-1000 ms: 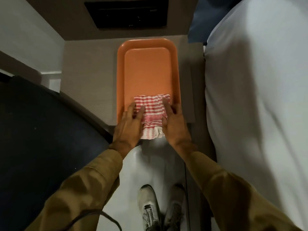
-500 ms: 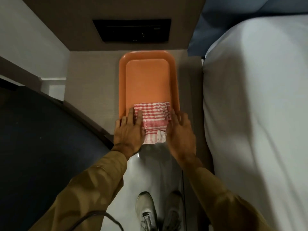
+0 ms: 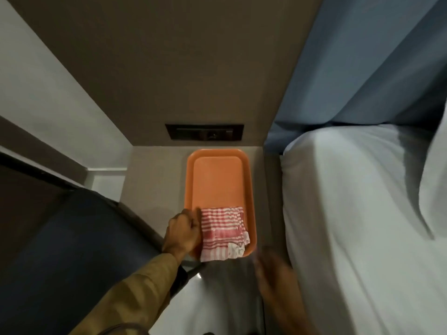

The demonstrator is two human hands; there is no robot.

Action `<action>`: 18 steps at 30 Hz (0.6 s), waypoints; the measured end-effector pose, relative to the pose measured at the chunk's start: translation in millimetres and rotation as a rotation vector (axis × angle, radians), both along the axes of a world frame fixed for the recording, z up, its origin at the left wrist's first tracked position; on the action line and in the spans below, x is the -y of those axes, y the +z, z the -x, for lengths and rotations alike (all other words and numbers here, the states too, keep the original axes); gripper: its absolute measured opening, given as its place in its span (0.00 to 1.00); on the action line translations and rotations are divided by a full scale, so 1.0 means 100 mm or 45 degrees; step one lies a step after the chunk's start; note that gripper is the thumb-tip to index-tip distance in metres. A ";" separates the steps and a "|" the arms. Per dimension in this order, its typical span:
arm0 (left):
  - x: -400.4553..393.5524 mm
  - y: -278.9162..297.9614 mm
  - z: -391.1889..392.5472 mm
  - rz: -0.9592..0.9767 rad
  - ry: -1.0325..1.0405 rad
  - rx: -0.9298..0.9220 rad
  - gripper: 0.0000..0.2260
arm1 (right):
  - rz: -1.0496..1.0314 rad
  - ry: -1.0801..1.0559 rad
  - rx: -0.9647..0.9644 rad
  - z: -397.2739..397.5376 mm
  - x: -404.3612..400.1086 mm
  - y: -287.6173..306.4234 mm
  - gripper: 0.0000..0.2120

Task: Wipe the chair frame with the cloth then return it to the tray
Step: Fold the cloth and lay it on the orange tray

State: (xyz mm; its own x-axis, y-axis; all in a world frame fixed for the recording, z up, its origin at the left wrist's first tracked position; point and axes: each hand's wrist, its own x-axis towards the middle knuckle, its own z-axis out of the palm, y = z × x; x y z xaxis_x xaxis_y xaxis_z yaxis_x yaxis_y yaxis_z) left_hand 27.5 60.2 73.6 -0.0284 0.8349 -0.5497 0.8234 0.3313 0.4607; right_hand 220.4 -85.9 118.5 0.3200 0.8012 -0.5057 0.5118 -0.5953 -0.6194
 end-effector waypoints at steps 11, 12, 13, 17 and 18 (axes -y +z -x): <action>0.27 -1.24 -0.19 -0.261 0.230 0.260 0.13 | 0.065 0.056 0.287 0.29 -1.10 -1.41 0.31; 0.27 -1.25 -0.19 -0.276 0.230 0.280 0.14 | 0.062 0.043 0.321 0.29 -1.11 -1.43 0.31; 0.27 -1.23 -0.19 -0.293 0.228 0.298 0.14 | 0.035 0.033 0.325 0.28 -1.12 -1.44 0.30; 0.20 -1.17 -0.20 -0.469 0.208 0.297 0.10 | -0.237 -0.020 0.087 0.29 -1.09 -1.36 0.31; 0.17 -1.18 -0.19 -0.505 0.196 0.279 0.08 | -0.258 -0.034 0.040 0.29 -1.09 -1.34 0.42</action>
State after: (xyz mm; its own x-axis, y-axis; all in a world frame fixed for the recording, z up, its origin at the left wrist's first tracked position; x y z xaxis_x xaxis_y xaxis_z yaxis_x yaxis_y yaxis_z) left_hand 46.7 43.4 -44.7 -0.0869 0.9767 -0.1965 0.6478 0.2052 0.7336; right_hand 191.6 23.2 -15.5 0.3552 0.8767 -0.3244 0.5186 -0.4735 -0.7119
